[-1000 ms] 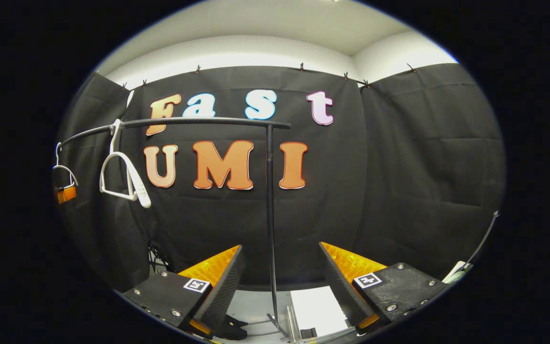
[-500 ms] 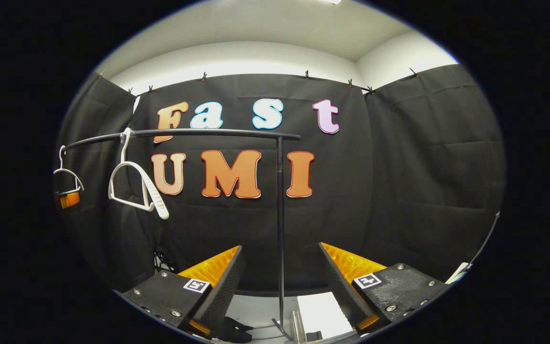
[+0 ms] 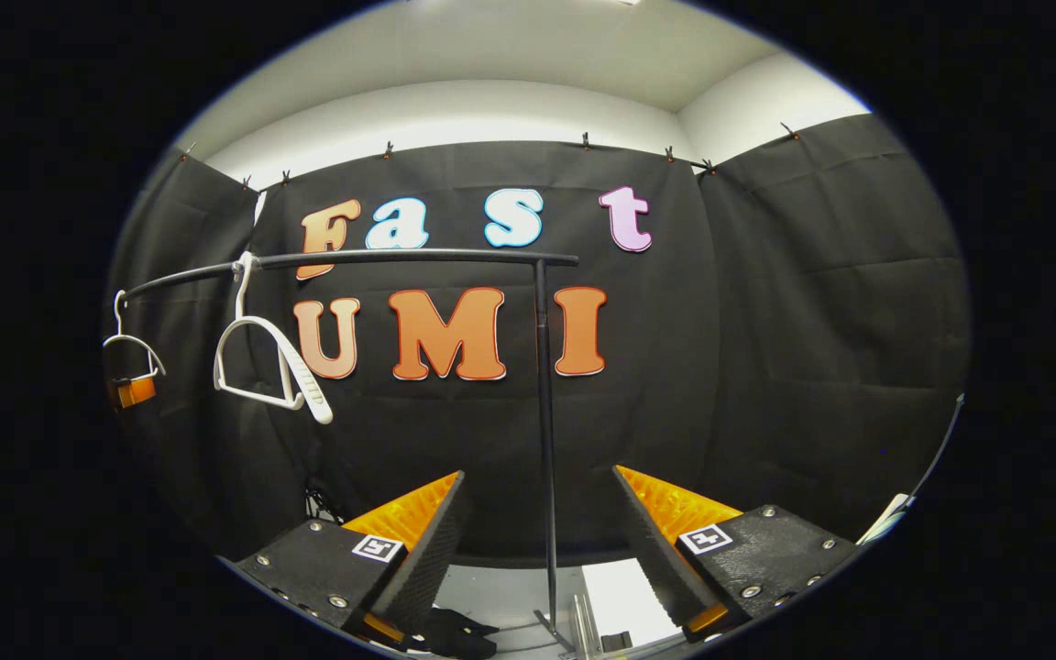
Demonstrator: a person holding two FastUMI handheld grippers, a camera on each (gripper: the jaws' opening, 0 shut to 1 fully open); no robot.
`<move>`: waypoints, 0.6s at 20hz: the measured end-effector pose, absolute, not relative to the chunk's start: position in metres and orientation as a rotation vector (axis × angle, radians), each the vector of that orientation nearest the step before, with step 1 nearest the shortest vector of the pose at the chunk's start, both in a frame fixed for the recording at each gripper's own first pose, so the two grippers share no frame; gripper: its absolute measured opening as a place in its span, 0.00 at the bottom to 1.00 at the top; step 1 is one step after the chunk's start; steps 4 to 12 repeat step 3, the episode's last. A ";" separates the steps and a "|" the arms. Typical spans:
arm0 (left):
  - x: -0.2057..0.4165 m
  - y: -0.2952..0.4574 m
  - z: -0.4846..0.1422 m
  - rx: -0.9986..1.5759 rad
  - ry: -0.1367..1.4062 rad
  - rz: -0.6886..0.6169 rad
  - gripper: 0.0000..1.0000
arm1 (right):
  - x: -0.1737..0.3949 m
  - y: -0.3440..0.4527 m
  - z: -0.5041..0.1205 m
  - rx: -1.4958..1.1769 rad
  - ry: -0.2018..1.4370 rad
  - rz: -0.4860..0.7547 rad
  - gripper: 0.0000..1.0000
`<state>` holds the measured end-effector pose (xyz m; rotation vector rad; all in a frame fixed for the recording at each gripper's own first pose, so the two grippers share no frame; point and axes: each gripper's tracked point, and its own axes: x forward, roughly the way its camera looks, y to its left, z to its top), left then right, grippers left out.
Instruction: Grasp the clothes on the hanger with both hands and then place them into the laundry hamper below.
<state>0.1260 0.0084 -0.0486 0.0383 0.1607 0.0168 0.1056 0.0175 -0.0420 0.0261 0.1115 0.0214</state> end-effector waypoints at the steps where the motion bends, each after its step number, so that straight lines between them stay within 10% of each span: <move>1: 0.127 0.008 -0.050 0.036 0.166 0.017 0.96 | 0.106 0.016 -0.042 0.023 0.111 0.018 0.94; 12: 0.127 0.009 -0.050 0.036 0.168 0.015 0.96 | 0.107 0.017 -0.044 0.017 0.111 0.012 0.94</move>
